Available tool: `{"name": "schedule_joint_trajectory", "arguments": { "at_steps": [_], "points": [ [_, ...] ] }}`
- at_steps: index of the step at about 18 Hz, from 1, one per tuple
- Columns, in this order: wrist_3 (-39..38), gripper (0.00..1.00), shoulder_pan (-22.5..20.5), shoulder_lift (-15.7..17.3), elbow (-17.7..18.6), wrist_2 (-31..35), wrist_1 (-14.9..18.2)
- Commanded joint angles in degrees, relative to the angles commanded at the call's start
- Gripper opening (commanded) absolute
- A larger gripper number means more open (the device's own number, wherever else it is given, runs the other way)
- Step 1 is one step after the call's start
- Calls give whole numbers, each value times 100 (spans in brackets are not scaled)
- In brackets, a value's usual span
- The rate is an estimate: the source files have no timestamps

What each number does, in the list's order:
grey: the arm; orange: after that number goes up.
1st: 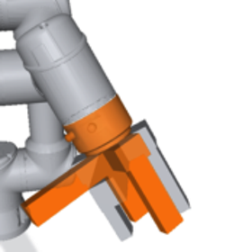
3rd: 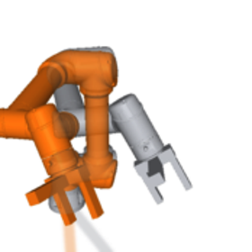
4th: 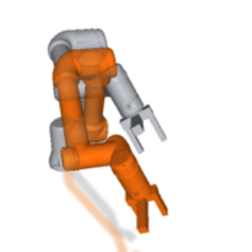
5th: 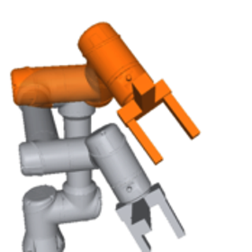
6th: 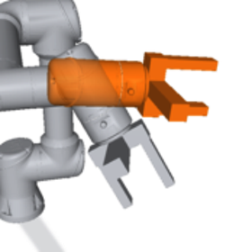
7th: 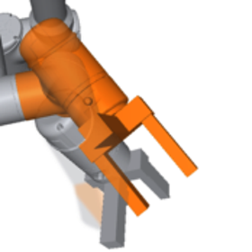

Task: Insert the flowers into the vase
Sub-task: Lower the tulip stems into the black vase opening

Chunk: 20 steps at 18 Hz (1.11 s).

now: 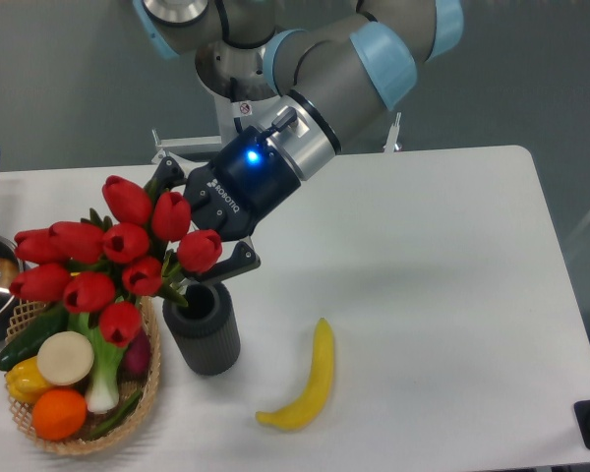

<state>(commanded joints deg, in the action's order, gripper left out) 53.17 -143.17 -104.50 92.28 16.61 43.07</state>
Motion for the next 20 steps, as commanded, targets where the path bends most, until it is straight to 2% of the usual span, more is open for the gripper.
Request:
{"name": "schedule_joint_trajectory", "arguments": {
  "at_steps": [11, 16, 20],
  "points": [
    [623, 46, -132, -9, 18, 9, 0],
    [1054, 46, -132, 44, 474, 0, -9],
    [1090, 46, -123, 70, 589, 0, -9]
  ]
}}
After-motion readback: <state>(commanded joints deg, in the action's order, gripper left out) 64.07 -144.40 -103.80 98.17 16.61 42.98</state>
